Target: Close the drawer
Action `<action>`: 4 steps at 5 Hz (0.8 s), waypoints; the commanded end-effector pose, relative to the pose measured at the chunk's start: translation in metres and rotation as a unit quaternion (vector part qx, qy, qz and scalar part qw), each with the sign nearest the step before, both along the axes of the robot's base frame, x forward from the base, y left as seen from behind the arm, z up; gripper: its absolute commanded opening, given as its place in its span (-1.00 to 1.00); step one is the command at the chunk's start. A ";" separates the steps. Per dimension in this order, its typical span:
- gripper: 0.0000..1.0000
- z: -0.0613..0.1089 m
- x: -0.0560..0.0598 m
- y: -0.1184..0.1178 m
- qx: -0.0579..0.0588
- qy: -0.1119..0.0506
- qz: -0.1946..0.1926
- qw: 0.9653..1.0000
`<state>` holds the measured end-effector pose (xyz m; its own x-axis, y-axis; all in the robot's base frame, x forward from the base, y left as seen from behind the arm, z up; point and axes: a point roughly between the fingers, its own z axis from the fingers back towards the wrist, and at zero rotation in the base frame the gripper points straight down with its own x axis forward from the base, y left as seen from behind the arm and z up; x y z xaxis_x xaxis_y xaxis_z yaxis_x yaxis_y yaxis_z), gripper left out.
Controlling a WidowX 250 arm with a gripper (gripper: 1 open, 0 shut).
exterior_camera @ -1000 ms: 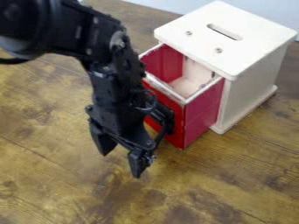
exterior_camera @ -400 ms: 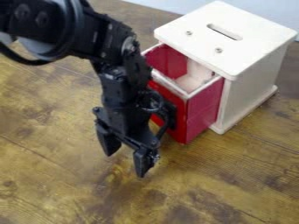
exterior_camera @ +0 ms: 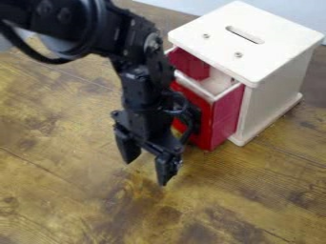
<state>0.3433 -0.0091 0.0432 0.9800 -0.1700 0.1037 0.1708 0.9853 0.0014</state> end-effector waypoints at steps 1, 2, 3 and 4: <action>1.00 0.037 0.043 0.021 0.002 -0.076 0.018 0.997; 1.00 0.035 0.054 0.022 0.001 -0.067 0.014 0.998; 1.00 0.027 0.041 0.019 -0.006 -0.041 0.004 0.999; 1.00 0.021 0.032 0.018 -0.005 -0.025 0.000 1.000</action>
